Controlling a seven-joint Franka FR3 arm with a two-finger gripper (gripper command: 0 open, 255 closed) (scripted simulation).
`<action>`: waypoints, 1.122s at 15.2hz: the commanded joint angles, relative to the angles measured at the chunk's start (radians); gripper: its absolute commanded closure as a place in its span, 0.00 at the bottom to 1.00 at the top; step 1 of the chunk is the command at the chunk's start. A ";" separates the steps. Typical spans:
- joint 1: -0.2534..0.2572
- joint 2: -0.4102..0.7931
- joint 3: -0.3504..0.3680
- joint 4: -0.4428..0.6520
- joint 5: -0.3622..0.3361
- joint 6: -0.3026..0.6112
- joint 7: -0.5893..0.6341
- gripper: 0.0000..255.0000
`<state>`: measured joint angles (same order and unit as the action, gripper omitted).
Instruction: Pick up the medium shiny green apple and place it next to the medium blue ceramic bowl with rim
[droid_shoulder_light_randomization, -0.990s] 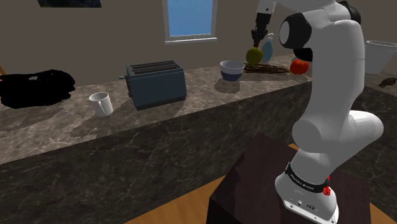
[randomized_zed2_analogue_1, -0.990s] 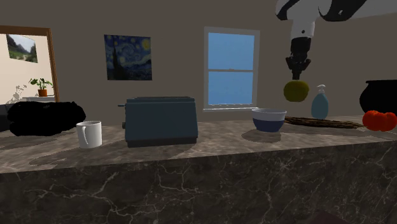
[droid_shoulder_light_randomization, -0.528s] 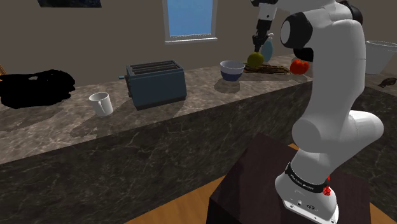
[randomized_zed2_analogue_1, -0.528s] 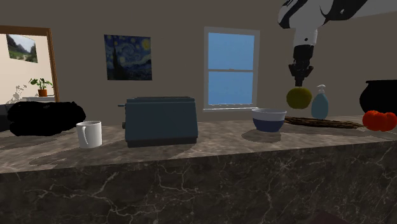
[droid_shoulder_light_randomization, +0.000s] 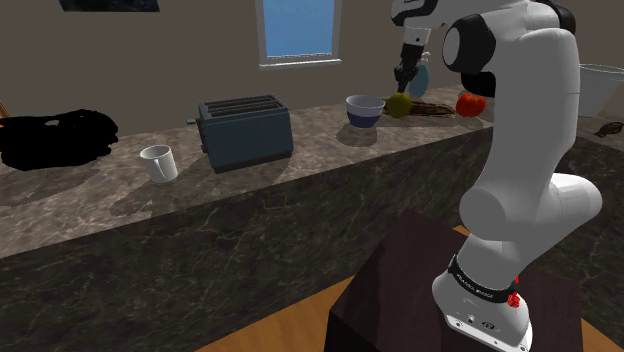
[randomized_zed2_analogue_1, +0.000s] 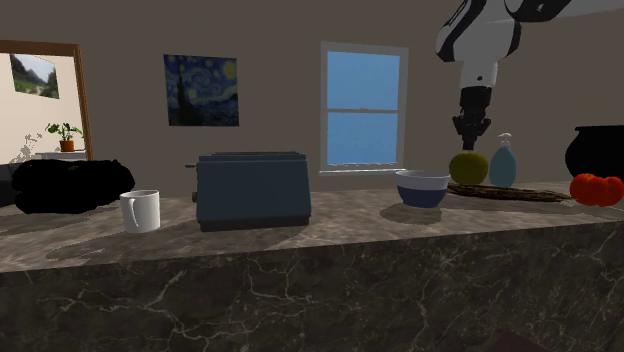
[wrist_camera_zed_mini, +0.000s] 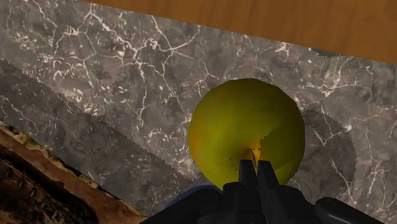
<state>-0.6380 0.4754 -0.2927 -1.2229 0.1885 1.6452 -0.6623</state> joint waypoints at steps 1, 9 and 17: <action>0.003 -0.002 0.000 -0.031 0.000 0.030 -0.002 1.00; 0.013 -0.003 0.002 -0.142 0.002 0.138 -0.012 1.00; 0.017 0.012 0.006 -0.226 0.010 0.237 -0.023 1.00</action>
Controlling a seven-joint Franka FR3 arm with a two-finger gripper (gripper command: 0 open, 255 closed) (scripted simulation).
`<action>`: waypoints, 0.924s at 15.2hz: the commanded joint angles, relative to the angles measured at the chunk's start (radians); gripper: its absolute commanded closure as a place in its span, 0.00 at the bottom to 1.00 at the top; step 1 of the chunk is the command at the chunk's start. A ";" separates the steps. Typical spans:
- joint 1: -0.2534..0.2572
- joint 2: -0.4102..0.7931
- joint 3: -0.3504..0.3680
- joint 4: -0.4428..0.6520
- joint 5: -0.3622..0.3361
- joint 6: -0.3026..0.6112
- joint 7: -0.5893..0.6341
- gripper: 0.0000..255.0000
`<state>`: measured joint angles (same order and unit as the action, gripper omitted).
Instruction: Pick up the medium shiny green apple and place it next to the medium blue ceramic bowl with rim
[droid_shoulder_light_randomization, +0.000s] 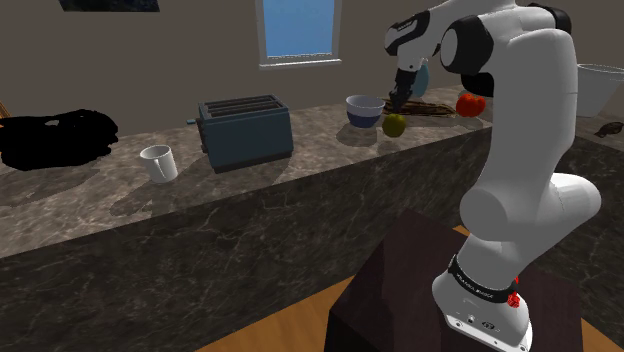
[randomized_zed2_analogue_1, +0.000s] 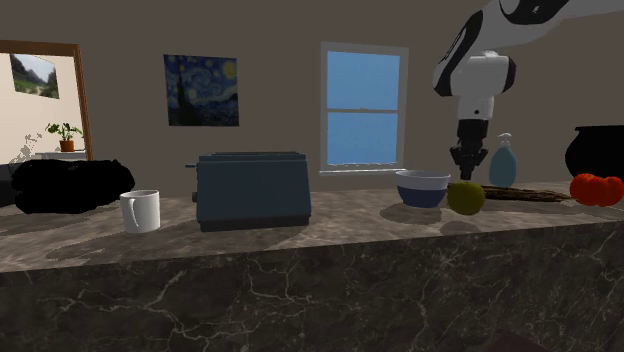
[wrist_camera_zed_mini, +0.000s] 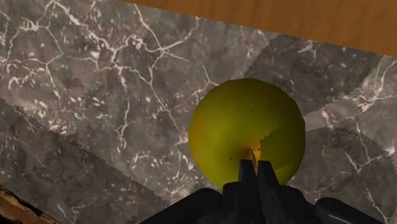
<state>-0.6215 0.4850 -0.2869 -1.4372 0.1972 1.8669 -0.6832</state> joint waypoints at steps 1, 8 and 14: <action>0.001 0.005 0.001 -0.021 0.003 0.027 -0.003 1.00; 0.001 0.006 0.001 -0.023 0.003 0.029 -0.004 1.00; 0.001 0.006 0.001 -0.023 0.003 0.029 -0.004 0.00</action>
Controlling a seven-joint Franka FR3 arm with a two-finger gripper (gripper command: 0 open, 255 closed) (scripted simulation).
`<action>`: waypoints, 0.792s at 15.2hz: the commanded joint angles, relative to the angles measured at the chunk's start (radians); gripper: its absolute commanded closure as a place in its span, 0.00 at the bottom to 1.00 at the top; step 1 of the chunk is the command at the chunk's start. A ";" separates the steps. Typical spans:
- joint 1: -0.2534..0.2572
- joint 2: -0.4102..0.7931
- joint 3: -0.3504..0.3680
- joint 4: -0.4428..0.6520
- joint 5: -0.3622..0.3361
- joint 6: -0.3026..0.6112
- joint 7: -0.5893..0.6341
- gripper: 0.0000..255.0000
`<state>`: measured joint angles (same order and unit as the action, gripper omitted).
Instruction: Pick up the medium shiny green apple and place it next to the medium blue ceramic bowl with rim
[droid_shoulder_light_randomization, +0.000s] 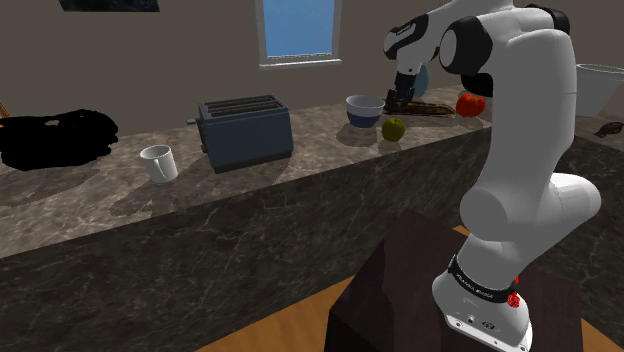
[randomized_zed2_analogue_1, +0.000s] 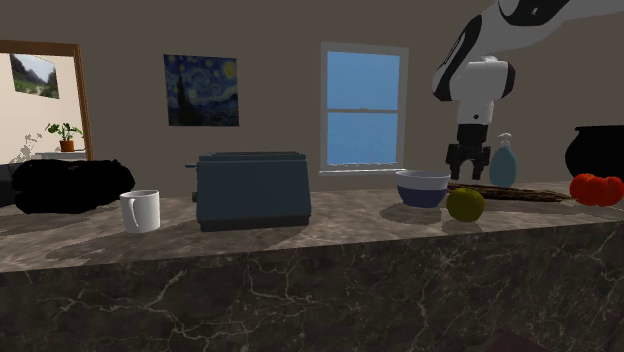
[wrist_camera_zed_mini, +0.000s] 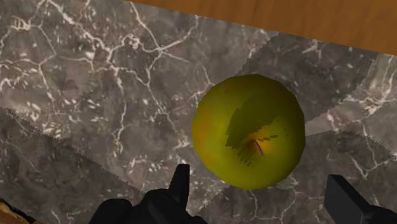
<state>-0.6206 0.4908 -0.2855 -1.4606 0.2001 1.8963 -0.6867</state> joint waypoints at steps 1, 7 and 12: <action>0.000 0.000 0.000 0.000 0.000 0.000 0.000 0.00; -0.010 -0.013 -0.005 0.108 -0.008 -0.120 0.008 0.00; -0.010 -0.013 -0.005 0.108 -0.008 -0.120 0.008 0.00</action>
<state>-0.6306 0.4780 -0.2908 -1.3526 0.1922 1.7767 -0.6783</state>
